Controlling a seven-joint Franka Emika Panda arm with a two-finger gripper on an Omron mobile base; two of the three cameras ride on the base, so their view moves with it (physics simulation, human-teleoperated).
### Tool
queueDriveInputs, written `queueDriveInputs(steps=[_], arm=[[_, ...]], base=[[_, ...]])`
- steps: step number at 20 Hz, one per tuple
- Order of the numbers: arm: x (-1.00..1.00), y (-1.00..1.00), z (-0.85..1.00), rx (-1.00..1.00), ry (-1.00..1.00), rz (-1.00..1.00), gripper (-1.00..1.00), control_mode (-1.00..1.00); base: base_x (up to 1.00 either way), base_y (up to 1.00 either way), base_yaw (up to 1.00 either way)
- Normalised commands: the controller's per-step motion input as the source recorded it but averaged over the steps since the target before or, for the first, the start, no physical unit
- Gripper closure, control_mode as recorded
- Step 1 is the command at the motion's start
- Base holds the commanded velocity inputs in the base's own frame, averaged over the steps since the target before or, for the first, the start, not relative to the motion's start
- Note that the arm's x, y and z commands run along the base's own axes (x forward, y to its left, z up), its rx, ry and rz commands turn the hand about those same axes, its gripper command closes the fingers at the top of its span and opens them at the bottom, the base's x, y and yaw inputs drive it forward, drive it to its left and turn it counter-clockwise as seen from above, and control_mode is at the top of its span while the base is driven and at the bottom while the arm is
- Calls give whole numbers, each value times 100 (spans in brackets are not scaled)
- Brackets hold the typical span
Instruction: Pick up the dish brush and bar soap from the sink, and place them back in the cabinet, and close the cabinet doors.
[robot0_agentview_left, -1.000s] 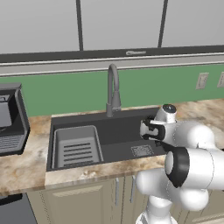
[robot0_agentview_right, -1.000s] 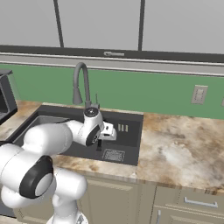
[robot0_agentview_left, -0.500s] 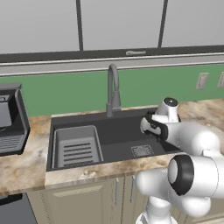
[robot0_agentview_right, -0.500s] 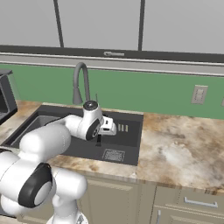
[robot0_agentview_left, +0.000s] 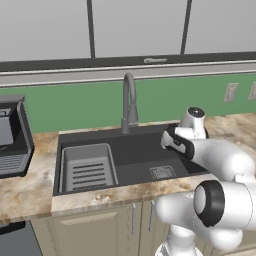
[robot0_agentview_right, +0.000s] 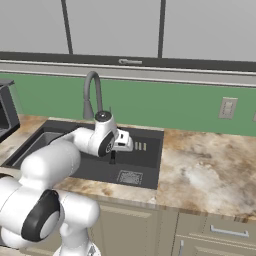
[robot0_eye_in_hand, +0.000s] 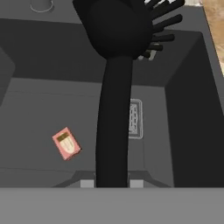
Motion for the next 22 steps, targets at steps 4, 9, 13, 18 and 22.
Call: queueDriveInputs(steps=[4,9,13,18,22], arm=[[-12,-5,17,0,0,0,100,-100],[-1,0,16,0,0,0,100,-100],[-4,0,17,0,0,0,100,-100],[-4,0,21,0,0,0,100,-100],[0,0,26,0,0,0,100,-100]], base=[[0,0,0],[0,0,0],[0,0,0],[0,0,0],[0,0,0]])
